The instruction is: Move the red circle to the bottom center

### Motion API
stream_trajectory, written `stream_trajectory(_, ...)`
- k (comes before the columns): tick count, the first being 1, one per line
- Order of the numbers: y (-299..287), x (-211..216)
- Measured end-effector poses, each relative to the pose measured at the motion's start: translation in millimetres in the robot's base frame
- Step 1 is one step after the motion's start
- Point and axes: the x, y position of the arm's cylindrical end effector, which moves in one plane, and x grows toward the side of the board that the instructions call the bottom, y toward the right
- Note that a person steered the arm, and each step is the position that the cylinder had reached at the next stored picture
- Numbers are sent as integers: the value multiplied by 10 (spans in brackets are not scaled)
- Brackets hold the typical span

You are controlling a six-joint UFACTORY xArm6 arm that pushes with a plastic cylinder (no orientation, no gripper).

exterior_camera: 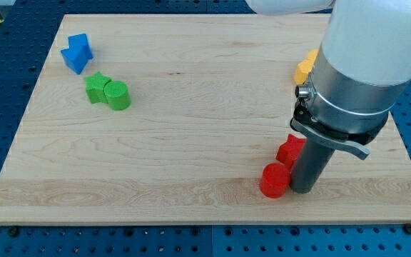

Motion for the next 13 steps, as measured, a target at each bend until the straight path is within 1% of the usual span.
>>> stream_trajectory(1, -3, -143)
stream_trajectory(3, -154, -141)
stream_trajectory(6, -165, 55)
stream_trajectory(8, -255, 55)
stream_trajectory(13, -914, 56)
